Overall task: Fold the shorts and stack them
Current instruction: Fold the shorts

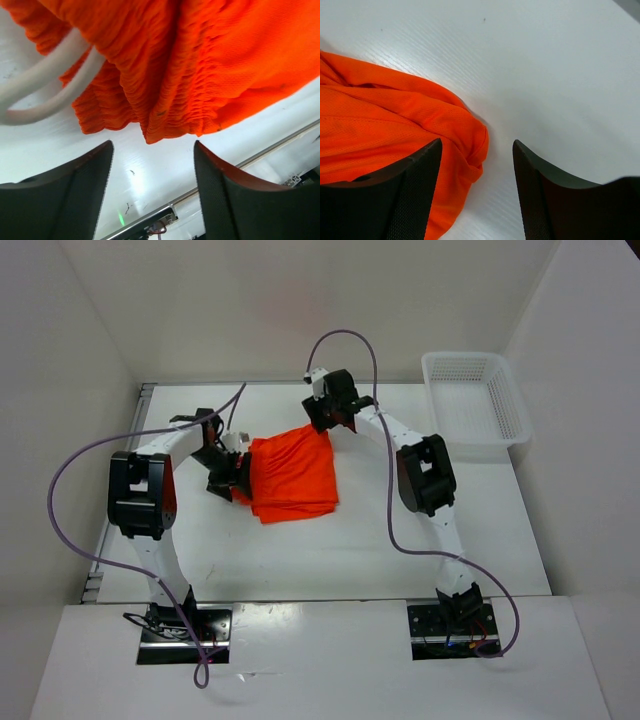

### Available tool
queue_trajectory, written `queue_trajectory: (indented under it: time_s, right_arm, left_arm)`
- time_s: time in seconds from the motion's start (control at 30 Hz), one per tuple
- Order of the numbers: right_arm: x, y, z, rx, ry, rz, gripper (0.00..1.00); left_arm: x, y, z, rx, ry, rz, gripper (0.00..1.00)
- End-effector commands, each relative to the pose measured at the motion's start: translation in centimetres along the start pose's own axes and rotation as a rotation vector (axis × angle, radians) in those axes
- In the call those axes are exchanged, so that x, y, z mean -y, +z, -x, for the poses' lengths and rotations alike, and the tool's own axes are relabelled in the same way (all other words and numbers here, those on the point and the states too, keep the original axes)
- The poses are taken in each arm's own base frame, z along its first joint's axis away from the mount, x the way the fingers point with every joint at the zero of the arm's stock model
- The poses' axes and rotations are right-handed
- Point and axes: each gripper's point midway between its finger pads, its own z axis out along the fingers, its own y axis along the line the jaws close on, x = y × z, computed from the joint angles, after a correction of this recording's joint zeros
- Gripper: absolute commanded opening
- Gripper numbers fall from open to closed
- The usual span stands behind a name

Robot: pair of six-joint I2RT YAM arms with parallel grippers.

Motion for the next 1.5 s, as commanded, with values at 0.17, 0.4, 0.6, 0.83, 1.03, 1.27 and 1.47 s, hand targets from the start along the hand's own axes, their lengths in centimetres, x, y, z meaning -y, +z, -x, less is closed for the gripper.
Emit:
queue_trajectory:
  time_s: [0.17,0.4,0.6,0.83,1.03,1.27,1.47]
  right_arm:
    - [1.8,-8.9,7.2,0.167,-0.019,-0.147,0.65]
    - [4.6,-14.7,5.0,0.14,-0.079,-0.339,0.69]
    - [7.8,-22.4,2.1,0.122,-0.078,-0.414,0.71]
    - [9.0,-27.8,-2.7,0.075,-0.106,-0.465,0.73]
    - [6.0,-30.0,-5.2,0.034,-0.115,-0.342,0.74]
    - [6.6,-32.0,-5.4,0.05,-0.147,-0.392,0.74]
    - [7.2,-33.2,-4.8,0.085,-0.138,-0.419,0.75]
  left_arm:
    - [2.7,-6.3,5.6,0.249,0.091,-0.076,1.0]
    - [1.4,-9.7,13.0,0.54,0.213,0.048,1.0]
    - [1.0,-11.3,14.8,0.62,0.233,0.056,1.0]
    - [2.1,-4.6,13.2,0.485,0.252,0.017,1.0]
    - [1.0,-2.9,15.3,0.511,0.263,0.053,1.0]
    - [0.7,0.6,14.6,0.385,0.226,-0.001,0.42]
    - [-0.2,0.9,15.1,0.389,0.216,0.012,0.12]
